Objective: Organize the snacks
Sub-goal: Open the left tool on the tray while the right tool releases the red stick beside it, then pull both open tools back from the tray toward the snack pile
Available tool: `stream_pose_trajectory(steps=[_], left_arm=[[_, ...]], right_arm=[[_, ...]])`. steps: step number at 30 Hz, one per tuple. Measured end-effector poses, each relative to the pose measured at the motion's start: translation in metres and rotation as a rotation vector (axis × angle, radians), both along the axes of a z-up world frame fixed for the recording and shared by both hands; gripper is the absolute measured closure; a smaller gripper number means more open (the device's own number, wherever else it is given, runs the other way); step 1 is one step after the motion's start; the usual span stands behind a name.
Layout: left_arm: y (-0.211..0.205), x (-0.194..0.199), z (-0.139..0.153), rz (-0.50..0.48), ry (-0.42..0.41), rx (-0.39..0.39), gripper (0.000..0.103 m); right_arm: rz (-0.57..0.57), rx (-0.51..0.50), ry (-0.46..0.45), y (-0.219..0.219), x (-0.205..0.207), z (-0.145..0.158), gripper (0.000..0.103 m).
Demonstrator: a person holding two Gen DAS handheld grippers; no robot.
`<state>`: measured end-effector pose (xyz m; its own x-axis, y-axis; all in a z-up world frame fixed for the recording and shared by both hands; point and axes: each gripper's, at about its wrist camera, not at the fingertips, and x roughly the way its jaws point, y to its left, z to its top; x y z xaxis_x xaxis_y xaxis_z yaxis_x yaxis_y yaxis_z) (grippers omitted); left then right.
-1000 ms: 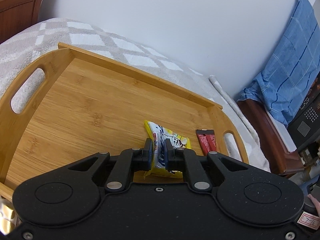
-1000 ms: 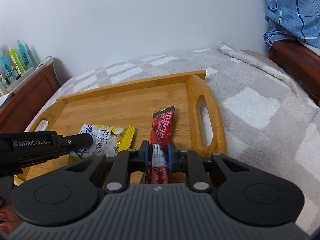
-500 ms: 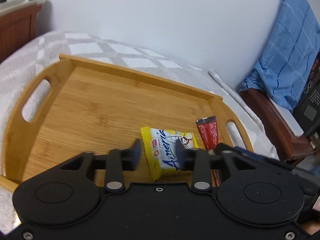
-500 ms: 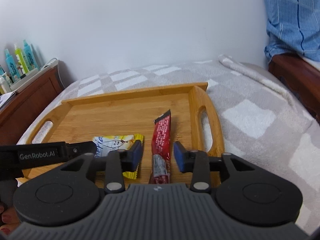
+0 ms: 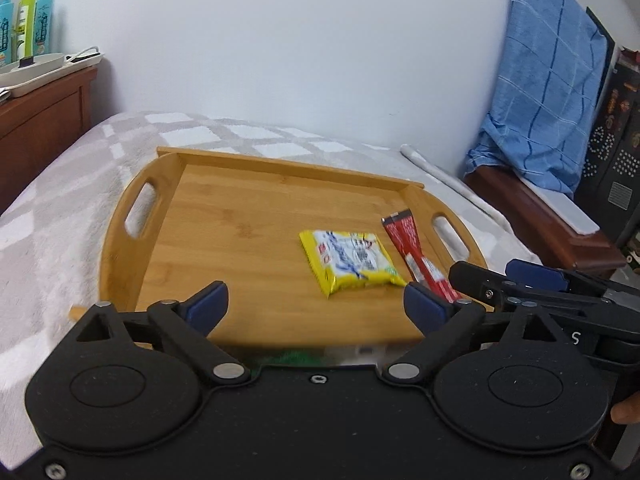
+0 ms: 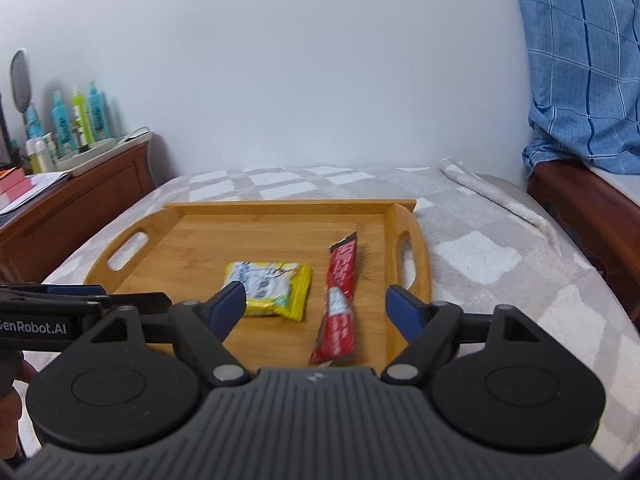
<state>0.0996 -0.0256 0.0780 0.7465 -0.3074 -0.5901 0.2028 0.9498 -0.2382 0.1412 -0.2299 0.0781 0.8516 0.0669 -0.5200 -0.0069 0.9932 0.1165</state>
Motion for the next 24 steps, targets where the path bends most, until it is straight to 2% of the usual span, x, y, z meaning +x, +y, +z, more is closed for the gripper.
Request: stream_pose_trajectory(steps=[6, 12, 14, 18, 24], left_arm=[[0.012, -0.03, -0.001, 0.007, -0.016, 0.0, 0.005], [0.018, -0.058, -0.006, 0.009, -0.083, 0.027, 0.0], [0.018, -0.065, -0.01, 0.0, -0.106, 0.041, 0.0], [0.017, -0.074, -0.02, -0.015, -0.086, 0.085, 0.0], [0.015, -0.087, -0.033, -0.052, -0.079, 0.09, 0.0]], right_arm=[[-0.004, -0.013, -0.018, 0.012, -0.03, -0.004, 0.011], [-0.041, -0.009, -0.033, 0.015, -0.056, -0.013, 0.0], [-0.047, -0.027, -0.042, 0.017, -0.065, -0.018, 0.0], [-0.056, -0.079, -0.028, 0.025, -0.077, -0.03, 0.0], [-0.07, -0.09, 0.007, 0.029, -0.092, -0.045, 0.0]])
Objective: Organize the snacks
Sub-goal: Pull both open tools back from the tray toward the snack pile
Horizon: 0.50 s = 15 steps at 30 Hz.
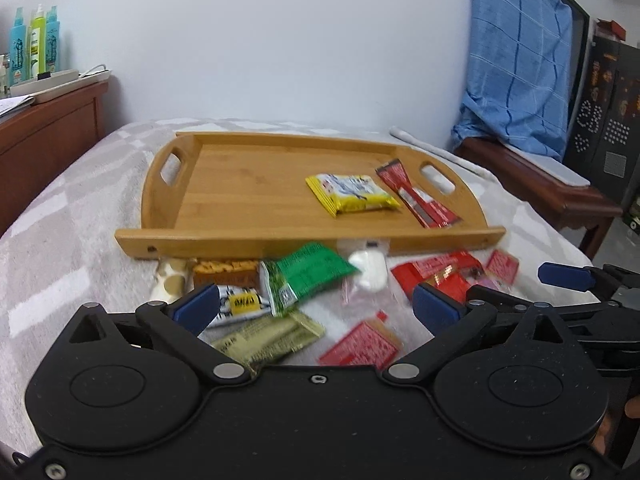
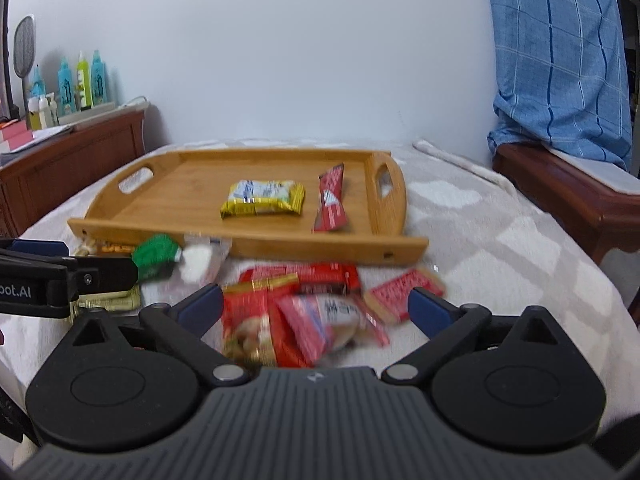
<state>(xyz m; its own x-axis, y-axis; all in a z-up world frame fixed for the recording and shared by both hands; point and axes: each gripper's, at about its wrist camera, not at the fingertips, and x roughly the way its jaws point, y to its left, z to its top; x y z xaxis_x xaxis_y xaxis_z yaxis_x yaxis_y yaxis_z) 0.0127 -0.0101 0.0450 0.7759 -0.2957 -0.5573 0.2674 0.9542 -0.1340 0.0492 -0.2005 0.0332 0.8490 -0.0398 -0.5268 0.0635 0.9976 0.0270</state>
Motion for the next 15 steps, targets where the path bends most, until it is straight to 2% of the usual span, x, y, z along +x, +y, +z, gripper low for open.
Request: stream_pose_trajectory(steps=[4, 6, 8, 11, 15], left_arm=[[-0.005, -0.007, -0.006, -0.022, -0.004, 0.027, 0.0], [-0.005, -0.009, -0.008, -0.047, -0.002, 0.02, 0.008], [-0.004, -0.008, -0.011, -0.081, 0.02, -0.002, 0.021], [-0.005, -0.008, -0.015, -0.1, 0.048, -0.007, 0.028], [-0.01, -0.01, -0.017, -0.108, 0.041, 0.02, 0.031]], right_arm=[[-0.009, 0.008, 0.018, 0.001, -0.008, -0.006, 0.0], [-0.01, 0.014, 0.027, 0.002, -0.011, -0.008, 0.0], [-0.004, 0.025, 0.039, 0.002, -0.013, -0.01, 0.003], [0.0, 0.053, 0.051, 0.001, -0.016, -0.013, 0.005], [0.004, 0.055, 0.054, 0.002, -0.019, -0.014, 0.01]])
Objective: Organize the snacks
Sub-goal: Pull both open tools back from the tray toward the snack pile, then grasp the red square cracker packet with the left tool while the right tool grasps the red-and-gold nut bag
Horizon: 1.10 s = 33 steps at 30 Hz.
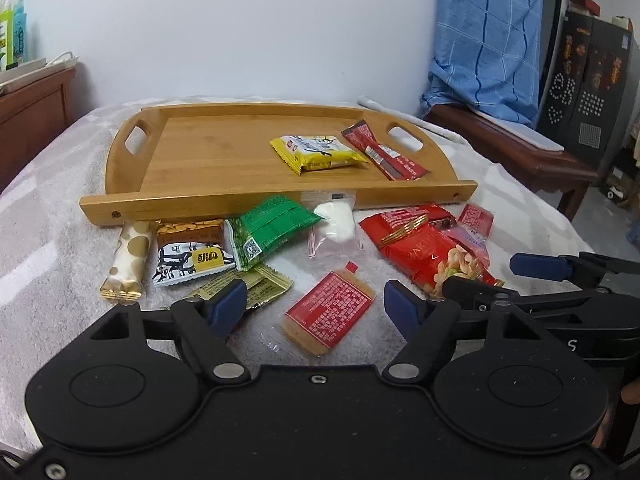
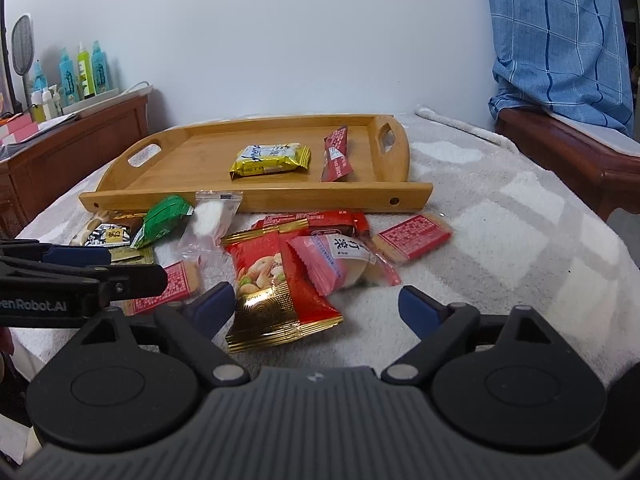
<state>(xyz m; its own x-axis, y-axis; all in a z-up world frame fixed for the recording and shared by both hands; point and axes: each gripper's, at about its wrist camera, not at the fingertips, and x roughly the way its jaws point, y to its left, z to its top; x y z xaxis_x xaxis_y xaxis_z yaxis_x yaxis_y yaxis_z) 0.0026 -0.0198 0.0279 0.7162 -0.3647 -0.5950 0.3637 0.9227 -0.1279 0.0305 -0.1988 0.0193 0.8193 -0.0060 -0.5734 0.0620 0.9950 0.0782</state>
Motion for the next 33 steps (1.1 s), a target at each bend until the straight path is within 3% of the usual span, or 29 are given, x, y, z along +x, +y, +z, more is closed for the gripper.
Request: stream_pose_trajectory(steps=[10, 14, 20, 26, 33], left_arm=[[-0.011, -0.001, -0.006, -0.038, -0.015, 0.063, 0.042], [-0.018, 0.003, -0.009, -0.051, 0.015, 0.088, 0.054], [-0.025, -0.003, -0.015, -0.072, -0.002, 0.145, 0.056], [-0.014, 0.0, -0.009, -0.036, -0.015, 0.083, 0.056], [-0.011, 0.011, -0.013, -0.079, 0.002, 0.083, 0.058]], right_arm=[[0.038, 0.018, 0.009, 0.008, -0.001, 0.001, 0.035], [0.039, 0.002, 0.007, 0.011, -0.001, 0.001, 0.035], [0.041, -0.001, 0.007, 0.01, -0.001, 0.002, 0.029], [0.053, -0.008, 0.016, 0.011, 0.008, 0.005, 0.028], [0.066, -0.011, 0.03, 0.012, 0.016, 0.002, 0.028]])
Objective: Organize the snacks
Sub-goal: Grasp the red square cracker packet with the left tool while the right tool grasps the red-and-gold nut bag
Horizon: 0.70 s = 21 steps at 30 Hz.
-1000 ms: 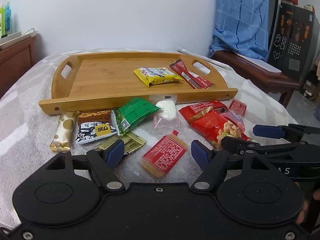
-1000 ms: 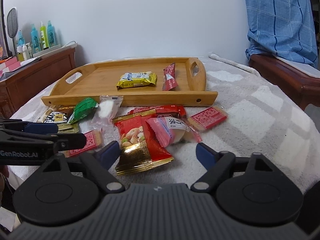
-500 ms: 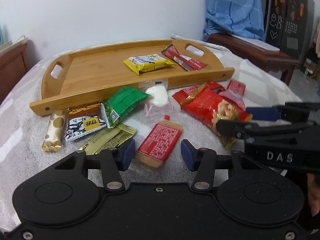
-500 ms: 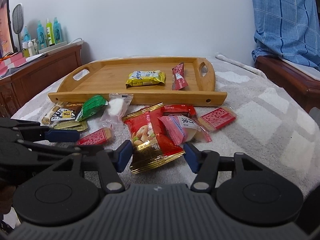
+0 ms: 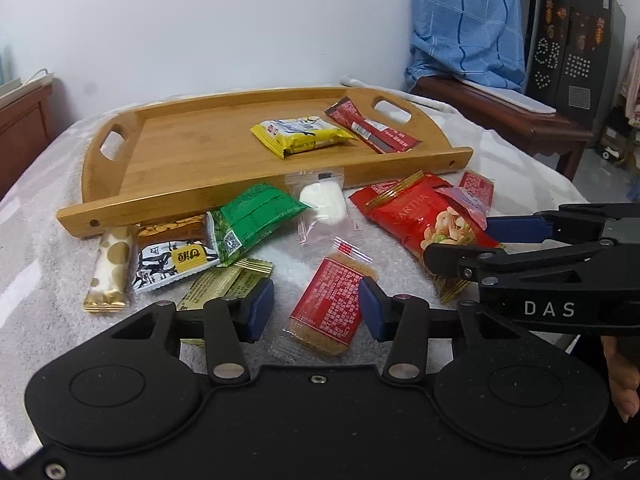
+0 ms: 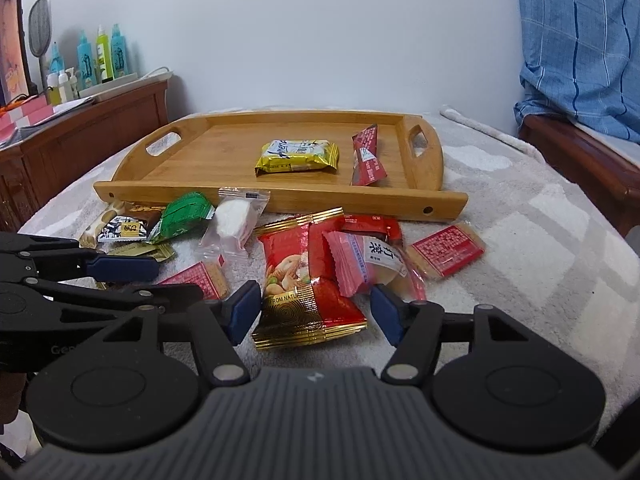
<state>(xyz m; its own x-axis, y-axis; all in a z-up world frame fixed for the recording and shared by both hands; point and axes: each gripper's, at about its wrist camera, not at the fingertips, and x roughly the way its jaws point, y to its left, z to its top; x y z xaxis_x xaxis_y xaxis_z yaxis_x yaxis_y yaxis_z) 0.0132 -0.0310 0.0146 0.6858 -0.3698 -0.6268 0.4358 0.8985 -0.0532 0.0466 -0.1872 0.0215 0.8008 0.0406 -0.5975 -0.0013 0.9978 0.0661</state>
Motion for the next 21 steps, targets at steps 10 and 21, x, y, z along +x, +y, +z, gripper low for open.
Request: stream_pose_trajectory(steps=[10, 21], left_arm=[[0.0, -0.008, 0.0, -0.068, -0.005, 0.011, 0.052], [-0.009, -0.003, 0.002, -0.073, 0.012, 0.023, 0.072]], right_arm=[[0.0, 0.003, 0.009, -0.004, 0.001, 0.0, 0.028], [0.007, 0.033, 0.003, -0.006, 0.004, 0.002, 0.028]])
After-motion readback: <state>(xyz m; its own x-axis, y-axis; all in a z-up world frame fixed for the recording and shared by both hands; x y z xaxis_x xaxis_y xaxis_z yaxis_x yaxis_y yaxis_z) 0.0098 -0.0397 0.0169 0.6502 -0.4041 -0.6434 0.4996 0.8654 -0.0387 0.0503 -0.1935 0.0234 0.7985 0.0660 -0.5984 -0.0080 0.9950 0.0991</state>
